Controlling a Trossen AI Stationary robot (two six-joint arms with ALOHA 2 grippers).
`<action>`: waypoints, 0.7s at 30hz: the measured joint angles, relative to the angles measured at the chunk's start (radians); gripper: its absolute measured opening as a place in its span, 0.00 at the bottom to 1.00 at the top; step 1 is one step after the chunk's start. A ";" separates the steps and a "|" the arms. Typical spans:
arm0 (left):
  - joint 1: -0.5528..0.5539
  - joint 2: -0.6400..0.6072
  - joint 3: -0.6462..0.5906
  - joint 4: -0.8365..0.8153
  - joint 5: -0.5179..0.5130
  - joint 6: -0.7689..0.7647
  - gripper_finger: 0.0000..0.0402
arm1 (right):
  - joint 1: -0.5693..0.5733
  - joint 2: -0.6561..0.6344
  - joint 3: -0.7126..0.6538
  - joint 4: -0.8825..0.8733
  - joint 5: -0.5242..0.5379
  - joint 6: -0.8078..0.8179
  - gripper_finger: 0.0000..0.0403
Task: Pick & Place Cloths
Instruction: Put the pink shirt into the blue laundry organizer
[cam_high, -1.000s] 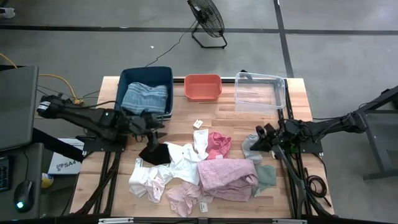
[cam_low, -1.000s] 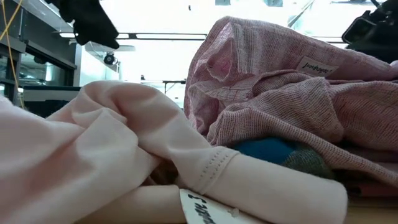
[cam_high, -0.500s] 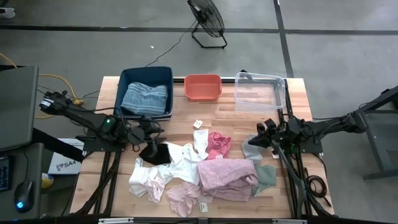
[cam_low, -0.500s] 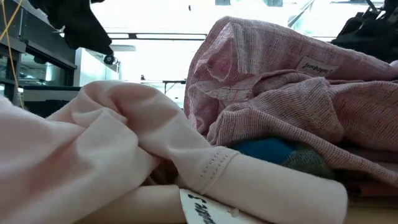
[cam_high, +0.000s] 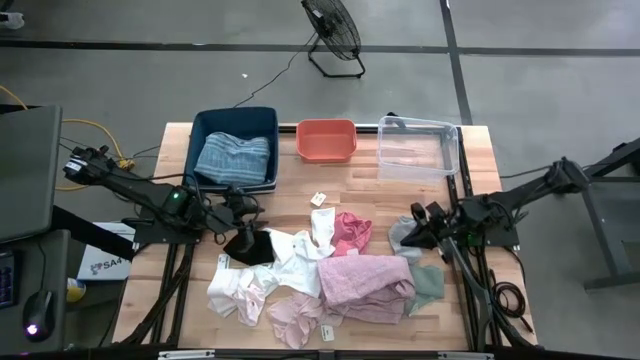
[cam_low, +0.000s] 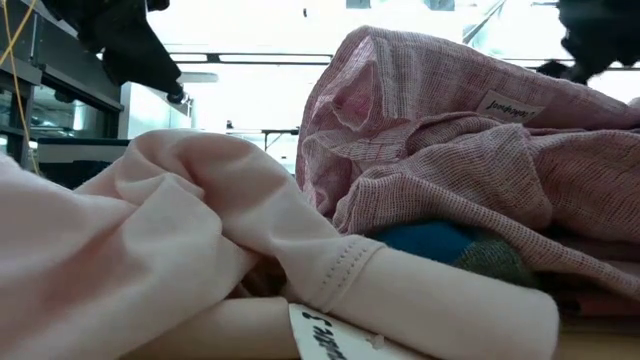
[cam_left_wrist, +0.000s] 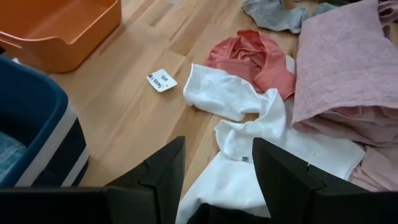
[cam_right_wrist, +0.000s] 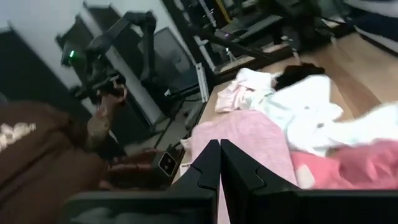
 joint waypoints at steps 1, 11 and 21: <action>0.000 0.000 0.000 0.002 -0.001 0.000 0.45 | 0.018 0.030 0.024 -0.011 0.005 -0.025 0.01; 0.000 0.000 0.000 0.023 -0.004 0.003 0.45 | 0.135 0.360 0.234 -0.155 -0.050 -0.084 0.01; 0.000 0.000 0.000 0.025 -0.006 0.005 0.45 | 0.173 0.584 0.429 -0.316 -0.049 -0.222 0.01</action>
